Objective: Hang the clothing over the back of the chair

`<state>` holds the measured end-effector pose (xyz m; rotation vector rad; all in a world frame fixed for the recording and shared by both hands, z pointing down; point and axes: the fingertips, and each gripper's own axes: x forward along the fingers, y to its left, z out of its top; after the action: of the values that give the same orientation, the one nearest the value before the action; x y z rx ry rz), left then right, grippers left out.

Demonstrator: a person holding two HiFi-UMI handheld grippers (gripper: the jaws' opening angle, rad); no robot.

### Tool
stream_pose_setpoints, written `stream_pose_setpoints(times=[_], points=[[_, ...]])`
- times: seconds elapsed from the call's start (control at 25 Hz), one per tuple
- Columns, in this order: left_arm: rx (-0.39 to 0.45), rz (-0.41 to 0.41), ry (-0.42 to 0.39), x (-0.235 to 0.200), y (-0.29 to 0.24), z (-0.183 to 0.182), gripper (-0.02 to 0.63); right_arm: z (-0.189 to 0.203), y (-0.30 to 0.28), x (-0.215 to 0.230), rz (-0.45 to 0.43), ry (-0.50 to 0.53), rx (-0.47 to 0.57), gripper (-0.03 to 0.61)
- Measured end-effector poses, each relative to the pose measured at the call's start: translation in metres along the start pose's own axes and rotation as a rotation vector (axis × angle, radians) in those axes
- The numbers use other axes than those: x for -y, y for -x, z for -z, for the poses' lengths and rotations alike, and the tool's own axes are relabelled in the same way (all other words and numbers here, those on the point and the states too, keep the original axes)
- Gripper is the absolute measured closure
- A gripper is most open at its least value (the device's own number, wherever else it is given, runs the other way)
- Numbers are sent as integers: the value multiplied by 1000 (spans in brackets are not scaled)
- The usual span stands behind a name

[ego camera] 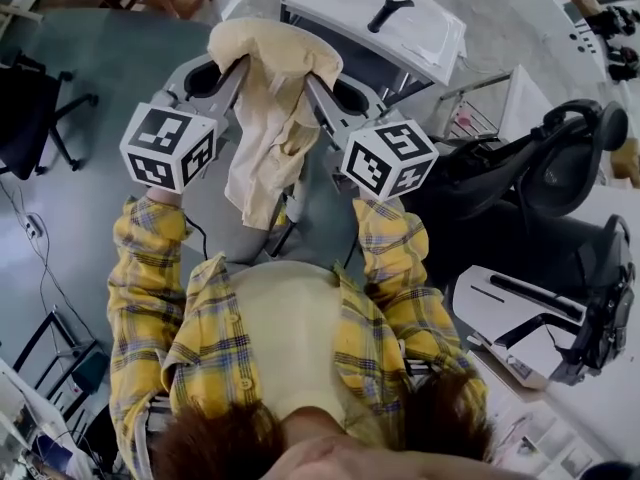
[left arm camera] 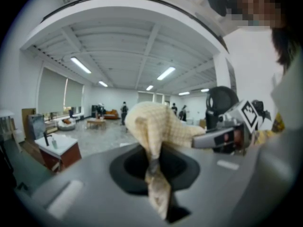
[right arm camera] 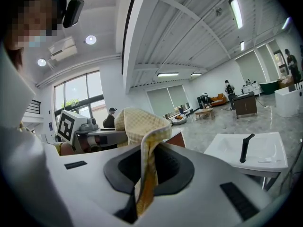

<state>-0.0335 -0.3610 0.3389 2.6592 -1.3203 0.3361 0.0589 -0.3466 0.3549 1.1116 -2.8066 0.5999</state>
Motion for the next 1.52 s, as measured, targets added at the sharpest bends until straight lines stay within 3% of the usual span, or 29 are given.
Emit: stream_pose_setpoints(times=[0.72, 1.12, 1.52], points=[[-128, 45, 38, -11, -71, 62, 574, 42, -16, 72, 151, 18, -71, 546], [-198, 31, 62, -16, -94, 92, 498, 69, -25, 106, 218, 16, -132, 546], [-247, 48, 87, -13, -98, 114, 477, 102, -35, 132, 263, -41, -199, 546]])
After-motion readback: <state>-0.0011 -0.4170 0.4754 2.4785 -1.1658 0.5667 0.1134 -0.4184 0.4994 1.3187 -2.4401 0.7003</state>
